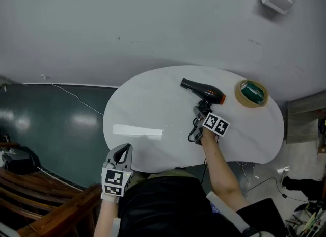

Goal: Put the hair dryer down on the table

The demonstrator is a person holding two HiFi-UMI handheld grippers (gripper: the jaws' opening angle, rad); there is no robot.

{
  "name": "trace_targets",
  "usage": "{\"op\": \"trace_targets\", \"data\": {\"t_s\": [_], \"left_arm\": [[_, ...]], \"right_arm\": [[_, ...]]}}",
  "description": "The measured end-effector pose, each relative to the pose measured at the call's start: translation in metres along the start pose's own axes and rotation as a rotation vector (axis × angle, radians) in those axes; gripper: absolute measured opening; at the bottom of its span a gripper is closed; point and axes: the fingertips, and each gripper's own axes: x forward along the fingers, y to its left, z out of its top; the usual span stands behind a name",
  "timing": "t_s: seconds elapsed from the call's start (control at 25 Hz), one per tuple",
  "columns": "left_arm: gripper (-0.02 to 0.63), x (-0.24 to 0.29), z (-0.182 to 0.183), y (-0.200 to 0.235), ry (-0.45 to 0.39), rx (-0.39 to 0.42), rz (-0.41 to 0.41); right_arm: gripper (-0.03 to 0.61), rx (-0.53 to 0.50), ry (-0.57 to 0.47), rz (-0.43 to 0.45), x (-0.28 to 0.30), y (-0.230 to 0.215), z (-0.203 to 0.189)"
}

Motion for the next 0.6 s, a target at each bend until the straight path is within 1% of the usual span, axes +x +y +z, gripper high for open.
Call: {"op": "trace_targets", "data": {"t_s": [0.44,0.6], "left_arm": [[0.009,-0.008,-0.012,0.000,0.007,-0.021,0.017],[0.009,-0.011,-0.015,0.002,0.002,-0.031,0.013]], "right_arm": [[0.325,-0.018,-0.012,-0.025,0.001,0.002,-0.001],[0.342,-0.023,-0.016,-0.056,-0.003,0.000,-0.003]]}}
